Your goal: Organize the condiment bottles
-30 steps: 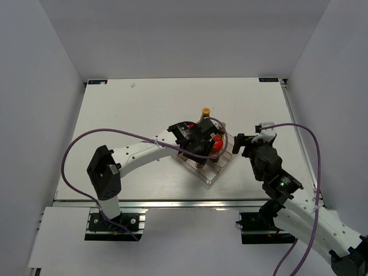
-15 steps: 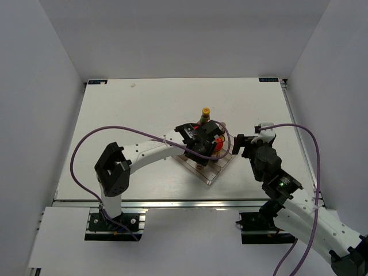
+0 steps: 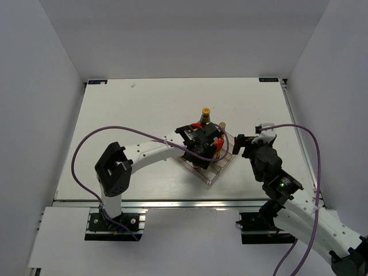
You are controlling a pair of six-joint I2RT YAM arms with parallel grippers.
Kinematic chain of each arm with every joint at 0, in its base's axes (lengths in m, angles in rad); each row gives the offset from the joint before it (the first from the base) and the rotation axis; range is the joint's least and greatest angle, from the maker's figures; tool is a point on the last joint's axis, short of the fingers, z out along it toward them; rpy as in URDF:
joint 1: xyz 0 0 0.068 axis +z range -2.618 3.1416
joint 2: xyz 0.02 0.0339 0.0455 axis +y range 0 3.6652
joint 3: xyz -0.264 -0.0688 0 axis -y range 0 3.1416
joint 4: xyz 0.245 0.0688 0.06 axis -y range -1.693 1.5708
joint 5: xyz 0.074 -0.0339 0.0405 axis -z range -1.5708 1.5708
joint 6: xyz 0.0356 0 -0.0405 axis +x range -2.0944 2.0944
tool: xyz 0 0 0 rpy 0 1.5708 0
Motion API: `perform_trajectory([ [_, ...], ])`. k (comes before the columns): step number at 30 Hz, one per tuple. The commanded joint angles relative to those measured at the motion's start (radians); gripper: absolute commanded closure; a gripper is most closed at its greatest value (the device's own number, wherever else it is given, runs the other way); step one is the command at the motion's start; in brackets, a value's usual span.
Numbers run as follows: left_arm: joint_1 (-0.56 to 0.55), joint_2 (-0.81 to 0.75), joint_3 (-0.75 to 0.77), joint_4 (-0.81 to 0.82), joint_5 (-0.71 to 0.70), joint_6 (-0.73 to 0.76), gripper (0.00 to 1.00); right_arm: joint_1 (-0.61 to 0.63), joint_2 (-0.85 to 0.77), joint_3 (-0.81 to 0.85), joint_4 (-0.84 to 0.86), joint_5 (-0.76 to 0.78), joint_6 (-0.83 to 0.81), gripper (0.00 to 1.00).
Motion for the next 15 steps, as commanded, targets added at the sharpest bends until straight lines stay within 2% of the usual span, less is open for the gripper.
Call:
perform_trajectory([
  [1, -0.004, -0.032, 0.003, 0.024, -0.014, -0.003, 0.28, -0.003, -0.015, 0.002, 0.033, 0.020, 0.006, 0.11],
  [3, -0.004, -0.033, 0.006, 0.016, -0.025, -0.003, 0.23, -0.003, -0.017, 0.002, 0.031, 0.020, 0.007, 0.11],
  [11, -0.004, -0.072, 0.052, 0.006, -0.034, 0.008, 0.13, -0.003, -0.020, 0.002, 0.033, 0.016, 0.009, 0.11],
  [13, -0.004, -0.100, 0.065, 0.004, -0.072, 0.012, 0.10, -0.003, -0.018, 0.002, 0.033, 0.015, 0.012, 0.11],
  [15, -0.002, -0.169, 0.063, 0.012, -0.135, 0.011, 0.02, -0.003, -0.014, 0.003, 0.030, 0.049, 0.024, 0.11],
])
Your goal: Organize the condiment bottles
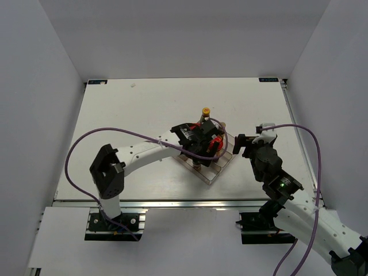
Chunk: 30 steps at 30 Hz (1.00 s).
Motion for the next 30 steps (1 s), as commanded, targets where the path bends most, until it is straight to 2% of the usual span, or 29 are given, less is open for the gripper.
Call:
perform_trajectory([
  [1, -0.001, -0.171, 0.042, 0.024, -0.204, 0.001, 0.02, -0.003, 0.000, 0.007, 0.024, 0.077, 0.027, 0.11],
  [3, 0.037, -0.264, -0.005, 0.065, -0.274, -0.014, 0.02, -0.003, 0.008, 0.022, 0.001, 0.122, 0.063, 0.11],
  [5, 0.114, -0.329, -0.060, 0.164, -0.282, -0.043, 0.02, -0.003, 0.023, 0.036, -0.070, 0.198, 0.130, 0.10],
  [6, 0.246, -0.393, -0.137, 0.208, -0.250, -0.053, 0.02, -0.005, 0.031, 0.055, -0.102, 0.244, 0.174, 0.11],
  [7, 0.319, -0.423, -0.180, 0.257, -0.158, -0.054, 0.02, -0.009, 0.046, 0.069, -0.133, 0.311, 0.200, 0.11],
  [9, 0.517, -0.481, -0.263, 0.323, -0.140, -0.096, 0.02, -0.029, 0.060, 0.109, -0.233, 0.356, 0.280, 0.10],
  [10, 0.565, -0.497, -0.281, 0.332, -0.137, -0.109, 0.02, -0.041, 0.065, 0.118, -0.263, 0.379, 0.304, 0.11],
  [12, 0.666, -0.538, -0.361, 0.409, -0.133, -0.117, 0.02, -0.093, 0.068, 0.125, -0.320, 0.376, 0.371, 0.11],
  [14, 0.722, -0.593, -0.412, 0.491, -0.095, -0.119, 0.02, -0.141, 0.066, 0.122, -0.323, 0.340, 0.376, 0.11],
  [17, 0.875, -0.596, -0.462, 0.500, -0.039, -0.120, 0.02, -0.256, 0.075, 0.125, -0.322, 0.205, 0.361, 0.10],
  [20, 0.918, -0.573, -0.499, 0.506, -0.056, -0.126, 0.02, -0.325, 0.098, 0.129, -0.314, 0.116, 0.361, 0.11],
  [25, 0.924, -0.572, -0.522, 0.526, -0.022, -0.119, 0.02, -0.327, 0.144, 0.169, -0.364, 0.116, 0.395, 0.11],
  [30, 0.924, -0.606, -0.542, 0.542, -0.015, -0.117, 0.02, -0.328, 0.125, 0.169, -0.388, 0.093, 0.409, 0.11],
])
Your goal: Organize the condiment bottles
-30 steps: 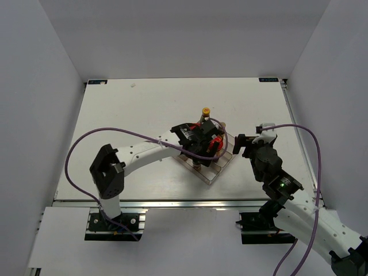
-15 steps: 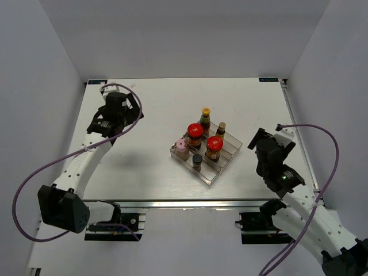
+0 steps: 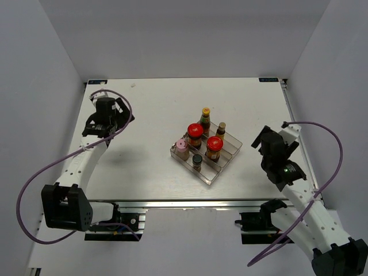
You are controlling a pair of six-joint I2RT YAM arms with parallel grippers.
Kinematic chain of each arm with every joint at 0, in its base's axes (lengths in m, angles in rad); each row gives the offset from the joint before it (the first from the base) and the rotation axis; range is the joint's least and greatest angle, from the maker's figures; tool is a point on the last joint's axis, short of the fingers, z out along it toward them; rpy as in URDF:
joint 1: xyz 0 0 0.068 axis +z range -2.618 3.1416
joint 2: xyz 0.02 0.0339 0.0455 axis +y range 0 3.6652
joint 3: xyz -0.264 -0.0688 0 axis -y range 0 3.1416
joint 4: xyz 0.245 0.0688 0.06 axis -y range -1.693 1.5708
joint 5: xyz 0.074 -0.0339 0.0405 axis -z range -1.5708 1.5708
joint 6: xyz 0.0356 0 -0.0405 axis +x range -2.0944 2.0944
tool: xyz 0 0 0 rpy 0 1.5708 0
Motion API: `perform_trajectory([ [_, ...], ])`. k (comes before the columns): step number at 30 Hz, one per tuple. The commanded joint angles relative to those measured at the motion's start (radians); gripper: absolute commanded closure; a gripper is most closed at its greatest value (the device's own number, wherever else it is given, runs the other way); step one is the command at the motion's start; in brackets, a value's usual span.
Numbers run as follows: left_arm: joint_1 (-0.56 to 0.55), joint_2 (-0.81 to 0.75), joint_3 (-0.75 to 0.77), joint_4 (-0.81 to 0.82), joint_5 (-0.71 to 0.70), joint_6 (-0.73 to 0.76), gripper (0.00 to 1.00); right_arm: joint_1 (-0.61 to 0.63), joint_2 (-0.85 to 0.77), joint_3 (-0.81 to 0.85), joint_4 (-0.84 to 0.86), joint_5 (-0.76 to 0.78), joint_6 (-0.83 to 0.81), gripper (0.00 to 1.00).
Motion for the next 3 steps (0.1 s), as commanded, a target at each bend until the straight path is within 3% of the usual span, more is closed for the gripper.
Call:
perform_trajectory([
  [1, 0.000, -0.050, -0.011, 0.036, 0.023, 0.000, 0.02, -0.006, -0.029, 0.028, -0.011, -0.022, 0.033, 0.11],
  [3, 0.000, -0.057, -0.011, 0.039, 0.023, 0.000, 0.02, -0.006, -0.048, 0.019, -0.003, -0.031, 0.030, 0.10],
])
